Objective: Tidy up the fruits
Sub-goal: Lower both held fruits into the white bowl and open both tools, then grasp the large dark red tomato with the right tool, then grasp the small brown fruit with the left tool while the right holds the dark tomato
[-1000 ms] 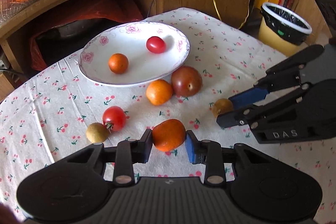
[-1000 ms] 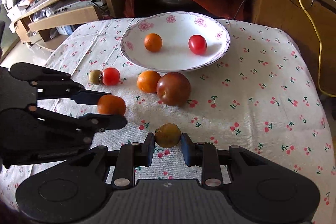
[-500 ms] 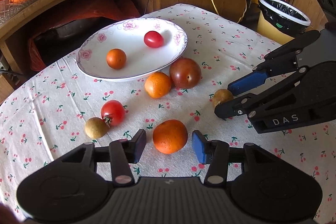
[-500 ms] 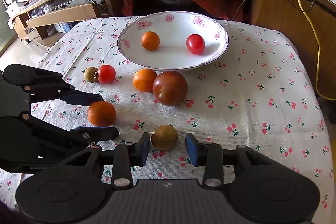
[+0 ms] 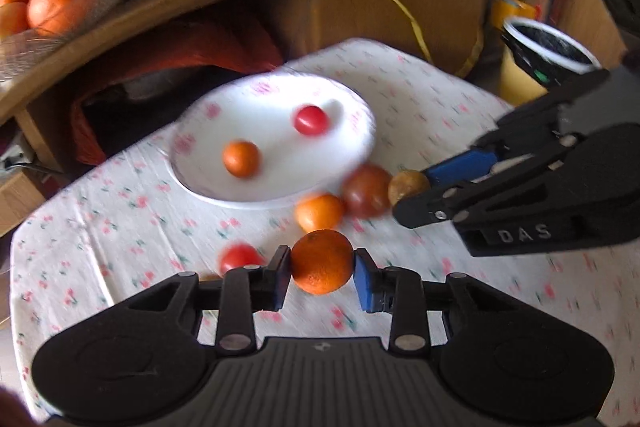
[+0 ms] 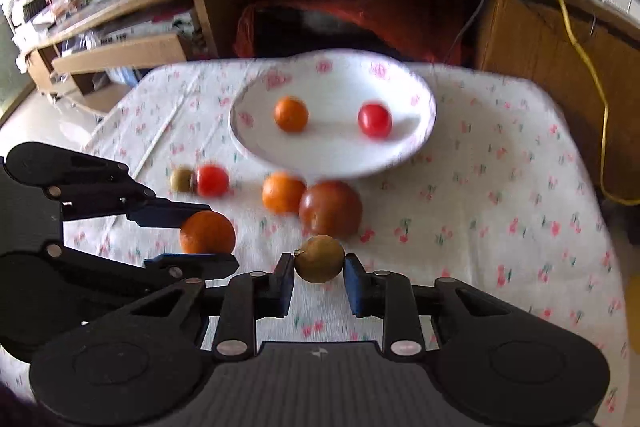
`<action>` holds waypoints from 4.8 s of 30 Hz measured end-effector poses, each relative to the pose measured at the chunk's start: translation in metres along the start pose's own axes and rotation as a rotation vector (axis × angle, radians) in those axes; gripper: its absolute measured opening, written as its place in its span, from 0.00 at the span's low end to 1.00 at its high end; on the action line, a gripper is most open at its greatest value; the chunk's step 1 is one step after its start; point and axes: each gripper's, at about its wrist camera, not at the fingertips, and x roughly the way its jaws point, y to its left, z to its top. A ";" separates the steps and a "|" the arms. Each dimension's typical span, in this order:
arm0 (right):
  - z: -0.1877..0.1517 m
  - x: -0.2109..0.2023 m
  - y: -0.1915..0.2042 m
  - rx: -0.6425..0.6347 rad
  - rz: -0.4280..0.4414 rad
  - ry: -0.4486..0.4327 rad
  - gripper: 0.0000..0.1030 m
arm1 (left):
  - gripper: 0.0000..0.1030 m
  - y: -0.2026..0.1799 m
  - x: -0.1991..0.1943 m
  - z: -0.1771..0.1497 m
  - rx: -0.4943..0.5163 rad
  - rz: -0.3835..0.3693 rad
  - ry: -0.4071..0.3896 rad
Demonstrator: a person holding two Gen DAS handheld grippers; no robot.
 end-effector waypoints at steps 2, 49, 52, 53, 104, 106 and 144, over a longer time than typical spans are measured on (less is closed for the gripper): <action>0.010 0.002 -0.002 0.013 -0.011 -0.021 0.21 | 0.40 0.009 0.003 0.008 -0.034 0.028 -0.010; 0.038 0.007 -0.021 0.111 -0.074 -0.111 0.32 | 0.56 0.054 -0.007 0.021 -0.185 0.081 -0.084; 0.026 0.005 -0.018 0.096 -0.056 -0.086 0.40 | 0.57 0.055 -0.012 0.011 -0.172 0.060 -0.065; 0.021 0.005 -0.017 0.087 -0.044 -0.074 0.40 | 0.57 0.054 -0.012 0.008 -0.167 0.054 -0.059; -0.017 0.023 0.005 -0.081 0.029 0.070 0.41 | 0.40 0.045 0.002 -0.038 -0.001 -0.032 0.067; -0.017 0.022 0.004 -0.077 0.028 0.063 0.42 | 0.47 0.043 0.003 -0.038 0.001 -0.034 0.067; -0.020 0.019 -0.007 0.042 0.044 0.052 0.35 | 0.42 0.025 0.049 -0.008 -0.071 0.033 -0.096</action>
